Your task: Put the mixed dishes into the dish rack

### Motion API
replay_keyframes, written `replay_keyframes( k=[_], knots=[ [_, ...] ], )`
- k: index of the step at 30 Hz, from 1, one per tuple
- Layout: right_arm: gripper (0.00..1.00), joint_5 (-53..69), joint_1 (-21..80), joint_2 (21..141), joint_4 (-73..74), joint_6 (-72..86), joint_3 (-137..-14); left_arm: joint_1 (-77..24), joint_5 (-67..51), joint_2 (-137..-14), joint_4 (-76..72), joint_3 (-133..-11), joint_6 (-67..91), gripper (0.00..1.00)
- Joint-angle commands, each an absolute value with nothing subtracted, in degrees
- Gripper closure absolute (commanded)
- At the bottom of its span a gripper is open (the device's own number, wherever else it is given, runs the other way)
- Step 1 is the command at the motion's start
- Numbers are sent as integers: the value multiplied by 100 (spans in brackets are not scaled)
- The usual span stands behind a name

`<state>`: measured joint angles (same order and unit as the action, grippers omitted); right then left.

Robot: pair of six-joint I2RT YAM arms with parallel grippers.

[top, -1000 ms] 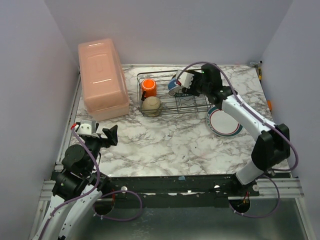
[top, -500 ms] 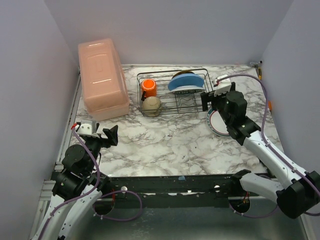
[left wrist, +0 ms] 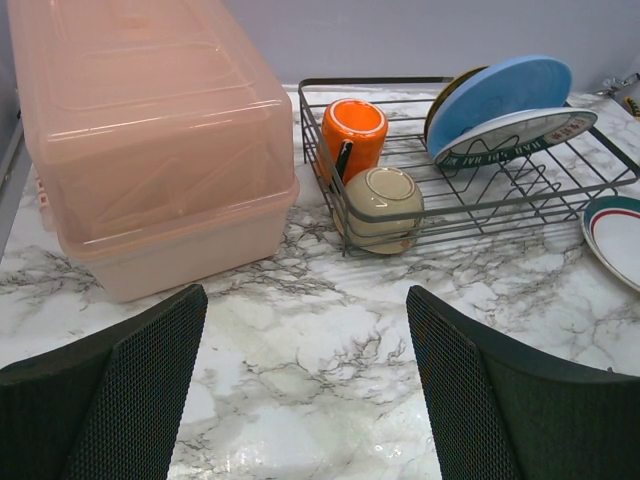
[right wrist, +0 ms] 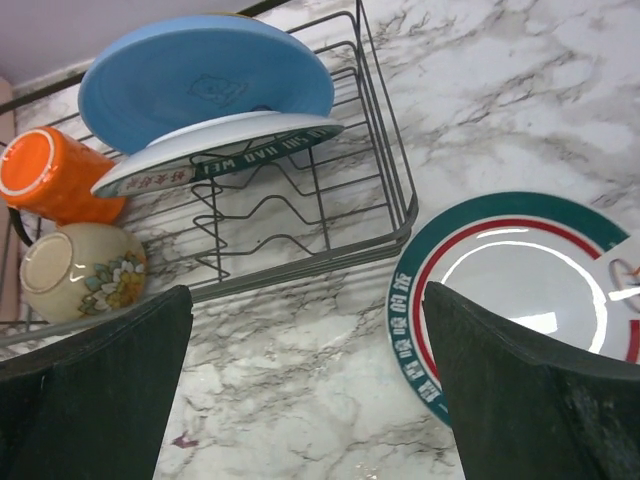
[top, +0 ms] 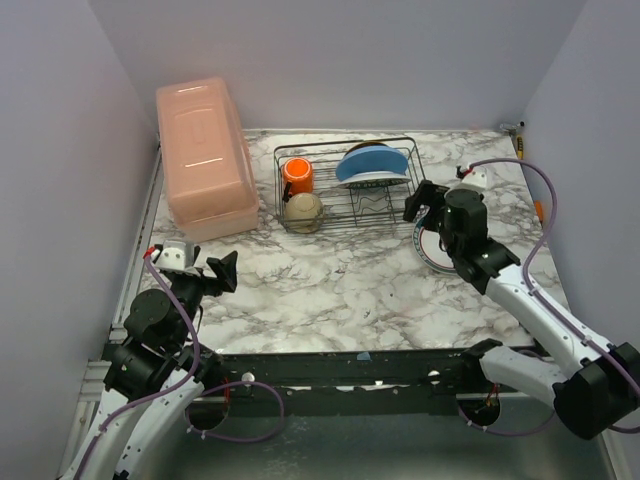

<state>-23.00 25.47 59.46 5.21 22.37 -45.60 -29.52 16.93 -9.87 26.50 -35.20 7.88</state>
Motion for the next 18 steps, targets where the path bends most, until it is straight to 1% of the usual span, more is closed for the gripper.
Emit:
replay_keyframes(
  k=[1,5,7,8,12,16,18],
  knots=[
    [0,-1915,2480,6170,685,3257,-4887,-2988,1622,-935,2622,-3505,787,19],
    [0,-1120,2485,7011,627,2165,-5508,-2996,1595,-931,2610,-3489,785,19],
    [1,-937,2487,7614,995,1343,-6061,-3014,1561,-946,2592,-3489,777,19],
    [4,-1019,2496,7821,1183,924,-6376,-3014,1547,-943,2586,-3488,776,19],
    [5,-1327,2608,8494,1543,-773,-7087,-3021,1614,-910,2582,-3473,773,18],
    [5,-1529,2847,8911,1472,-2336,-7234,-3023,1604,-908,2549,-3434,756,18],
    [5,-1908,3021,9162,1382,-2849,-7309,-3032,1559,-943,2540,-3445,757,18]
  ],
)
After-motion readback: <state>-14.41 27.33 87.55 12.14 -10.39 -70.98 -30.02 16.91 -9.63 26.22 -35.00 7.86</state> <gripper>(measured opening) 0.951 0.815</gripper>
